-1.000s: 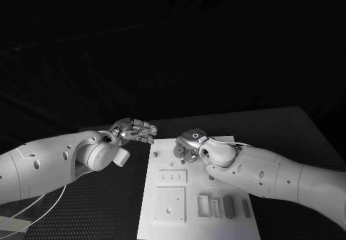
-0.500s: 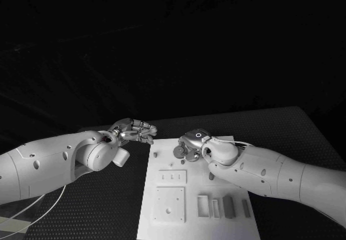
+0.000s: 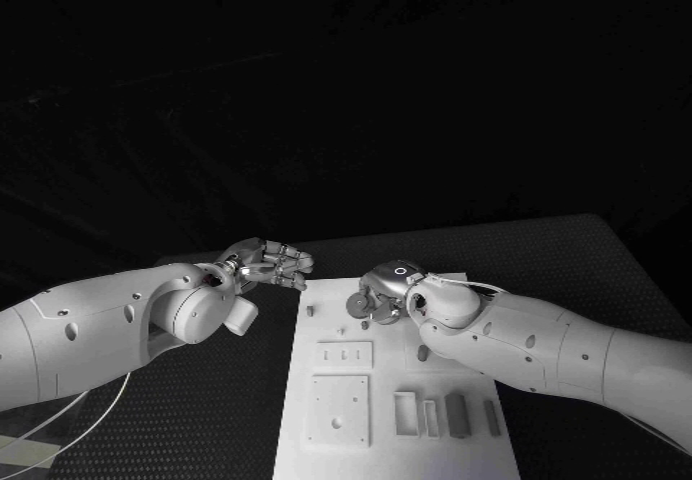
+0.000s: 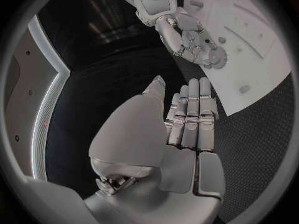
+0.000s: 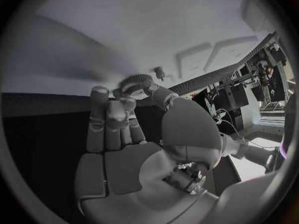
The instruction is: Assemble the parts on the task board
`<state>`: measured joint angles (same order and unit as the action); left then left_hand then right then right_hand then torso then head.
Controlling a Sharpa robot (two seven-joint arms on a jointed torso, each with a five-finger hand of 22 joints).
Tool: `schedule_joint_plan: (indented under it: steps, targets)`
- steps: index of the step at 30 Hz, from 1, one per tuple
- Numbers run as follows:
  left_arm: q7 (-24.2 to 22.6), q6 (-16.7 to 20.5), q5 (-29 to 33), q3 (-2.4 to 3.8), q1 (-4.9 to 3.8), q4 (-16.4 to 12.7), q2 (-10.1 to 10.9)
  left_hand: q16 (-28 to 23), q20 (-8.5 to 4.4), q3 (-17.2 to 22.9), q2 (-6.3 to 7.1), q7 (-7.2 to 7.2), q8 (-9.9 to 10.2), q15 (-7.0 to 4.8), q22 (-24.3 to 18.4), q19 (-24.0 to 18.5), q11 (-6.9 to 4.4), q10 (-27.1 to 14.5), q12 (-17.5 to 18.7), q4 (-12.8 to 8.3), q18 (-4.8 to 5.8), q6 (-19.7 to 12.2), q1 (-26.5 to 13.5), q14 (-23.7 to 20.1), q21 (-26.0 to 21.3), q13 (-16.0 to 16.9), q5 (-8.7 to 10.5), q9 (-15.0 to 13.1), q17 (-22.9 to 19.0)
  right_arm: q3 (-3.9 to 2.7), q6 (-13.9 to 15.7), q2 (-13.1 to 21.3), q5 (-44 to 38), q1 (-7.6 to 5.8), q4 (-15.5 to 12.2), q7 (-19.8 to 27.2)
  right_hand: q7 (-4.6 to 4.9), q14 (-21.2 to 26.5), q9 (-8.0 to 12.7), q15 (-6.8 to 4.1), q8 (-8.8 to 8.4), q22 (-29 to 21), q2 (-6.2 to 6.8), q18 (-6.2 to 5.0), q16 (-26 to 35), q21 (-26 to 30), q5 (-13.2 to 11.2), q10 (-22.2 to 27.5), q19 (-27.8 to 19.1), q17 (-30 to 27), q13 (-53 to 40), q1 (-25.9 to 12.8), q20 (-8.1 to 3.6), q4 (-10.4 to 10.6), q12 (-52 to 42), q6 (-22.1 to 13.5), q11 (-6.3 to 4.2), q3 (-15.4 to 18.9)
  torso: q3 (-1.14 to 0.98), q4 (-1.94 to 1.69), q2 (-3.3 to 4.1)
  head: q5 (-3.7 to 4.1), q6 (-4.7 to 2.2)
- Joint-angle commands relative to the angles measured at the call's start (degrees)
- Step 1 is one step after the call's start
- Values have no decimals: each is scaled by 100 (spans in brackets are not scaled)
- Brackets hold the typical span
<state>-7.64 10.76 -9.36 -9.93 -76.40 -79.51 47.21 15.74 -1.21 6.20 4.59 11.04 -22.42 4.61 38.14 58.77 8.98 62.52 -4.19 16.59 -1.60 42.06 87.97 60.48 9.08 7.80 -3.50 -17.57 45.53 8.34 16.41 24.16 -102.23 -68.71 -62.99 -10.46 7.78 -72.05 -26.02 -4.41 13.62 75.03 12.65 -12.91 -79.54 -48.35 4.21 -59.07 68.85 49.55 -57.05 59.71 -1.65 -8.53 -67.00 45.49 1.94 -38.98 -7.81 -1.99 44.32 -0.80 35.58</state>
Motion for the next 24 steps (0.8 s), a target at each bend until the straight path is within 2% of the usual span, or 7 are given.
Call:
schedule_joint_plan:
  steps: [1, 8, 12, 16, 19, 21, 24]
  targets:
    - [-20, -59, -1, 4, -8, -11, 1, -28, 22, 5, 0, 152, 22, 14, 9, -13, 16, -9, 30, 4, -95, -33, -77, -1, -30, 0, 7, -7, 5, 7, -33, 62, 152, 4, -9, 19, 54, 29, 4, 7, 3, 92, -4, -209, 23, 33, 9, 33, -47, -4, 4, -60, -4, 22, 19, -42, -8, -1, 7, -2, 1, 2, -1]
    - [-25, -30, -1, 4, -8, -20, 2, -30, 22, 7, 1, 152, 23, 14, 10, -13, 16, -10, 29, 2, -96, -34, -78, -1, -31, 0, 7, -8, 7, 1, 477, 69, 515, -39, 46, 423, 55, 20, 2, 7, 14, 98, 13, -209, 12, 22, 9, 32, -39, 0, -4, -47, -12, 23, -5, -35, -8, 5, 1, 19, -2, 9, -25]
    - [-33, -31, -1, 4, -8, -17, -7, -31, 21, 8, 3, 152, 23, 14, 10, -13, 16, -10, 28, 0, -96, -33, -76, -1, -32, 0, 7, -9, 8, 0, 720, 133, 701, -60, 31, 622, 61, 20, 4, 13, 15, 101, 46, -209, 8, 18, 7, 39, -41, 1, -12, -39, -15, 10, -21, -42, -2, 18, 3, -6, 2, 31, -48]
    - [-38, -21, -1, 4, -8, 9, 5, -32, 21, 9, 6, 152, 23, 14, 10, -13, 16, -10, 28, -2, -97, -33, -75, -1, -33, 0, 7, -10, 9, -9, 1132, 283, 1073, -105, -91, 933, 70, 17, -2, 19, 34, 102, 60, -209, 5, 14, 8, 42, -39, 2, -19, -41, -18, 13, -37, -15, 5, 28, 1, 1, -1, 40, -62]
    - [-51, -9, -1, 4, -8, 57, 2, -33, 21, 9, 7, 152, 23, 14, 10, -14, 16, -11, 28, -2, -97, -33, -74, -1, -33, 0, 7, -10, 10, -80, 1241, 460, 1416, -188, -256, 1177, 111, 9, -5, 49, 46, 102, 77, -209, -2, 6, 9, 44, -26, 4, -23, -33, -26, 10, -53, 5, 42, 34, -5, 17, -8, 44, -72]
    - [-80, -2, -1, 4, -8, 106, -7, -35, 21, 12, 11, 150, 22, 13, 11, -15, 16, -14, 28, -6, -98, -29, -68, -1, -35, 0, 7, -12, 12, -153, 1181, 623, 1871, -312, -382, 1324, 135, 1, -5, 72, 52, 101, 65, -209, -8, 2, 10, 41, -16, 5, -25, -22, -31, 6, -65, 15, 65, 33, -9, 23, -13, 52, -84]
    - [-116, -9, -1, 4, -8, 169, -18, -39, 21, 16, 12, 136, 15, 14, 13, -14, 16, -14, 25, -7, -98, -16, -62, 1, -37, 1, 7, -19, 16, -247, 836, 874, 2642, -449, -488, 1576, 166, -5, -12, 101, 80, 101, 34, -209, -15, -3, 8, 42, -12, 7, -28, -10, -36, -10, -82, 65, 95, 40, -2, 40, -26, 70, -133]
